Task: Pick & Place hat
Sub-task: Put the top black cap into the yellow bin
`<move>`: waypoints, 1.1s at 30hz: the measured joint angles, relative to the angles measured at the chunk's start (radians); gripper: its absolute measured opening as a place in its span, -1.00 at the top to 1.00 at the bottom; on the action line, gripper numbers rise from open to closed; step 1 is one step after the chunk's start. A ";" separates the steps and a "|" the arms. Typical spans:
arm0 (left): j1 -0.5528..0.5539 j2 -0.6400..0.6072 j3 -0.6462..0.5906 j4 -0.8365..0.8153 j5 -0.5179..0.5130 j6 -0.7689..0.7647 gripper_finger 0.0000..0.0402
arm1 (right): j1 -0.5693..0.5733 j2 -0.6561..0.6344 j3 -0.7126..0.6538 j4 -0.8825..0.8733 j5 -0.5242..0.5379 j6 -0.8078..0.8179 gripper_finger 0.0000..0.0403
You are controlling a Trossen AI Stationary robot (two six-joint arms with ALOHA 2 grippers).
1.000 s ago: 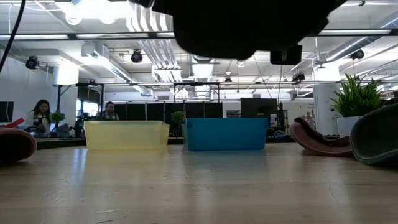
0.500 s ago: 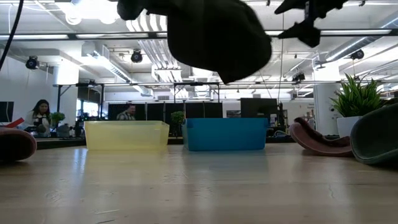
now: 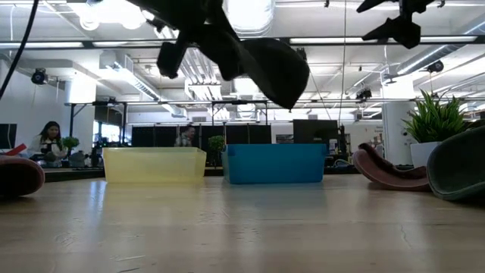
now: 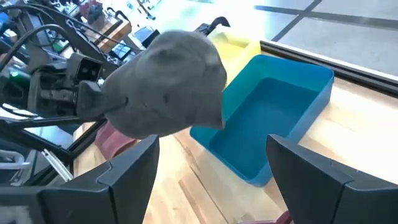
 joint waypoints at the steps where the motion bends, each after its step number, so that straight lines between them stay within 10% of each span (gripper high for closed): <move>1: 0.006 0.000 -0.029 0.069 -0.014 -0.002 0.97 | 0.000 0.001 -0.002 0.000 0.001 0.000 -0.44; 11: -0.003 -0.026 -0.299 0.592 -0.349 -0.023 0.97 | 0.000 0.000 -0.029 0.001 0.001 0.002 -0.41; 21: -0.058 -0.154 -0.420 0.616 -0.549 -0.022 0.97 | 0.000 0.001 -0.030 0.003 0.002 0.002 -0.34; 33: 0.181 -0.167 -0.502 0.598 -0.550 -0.104 0.97 | 0.000 0.002 -0.037 0.008 0.059 -0.001 -0.32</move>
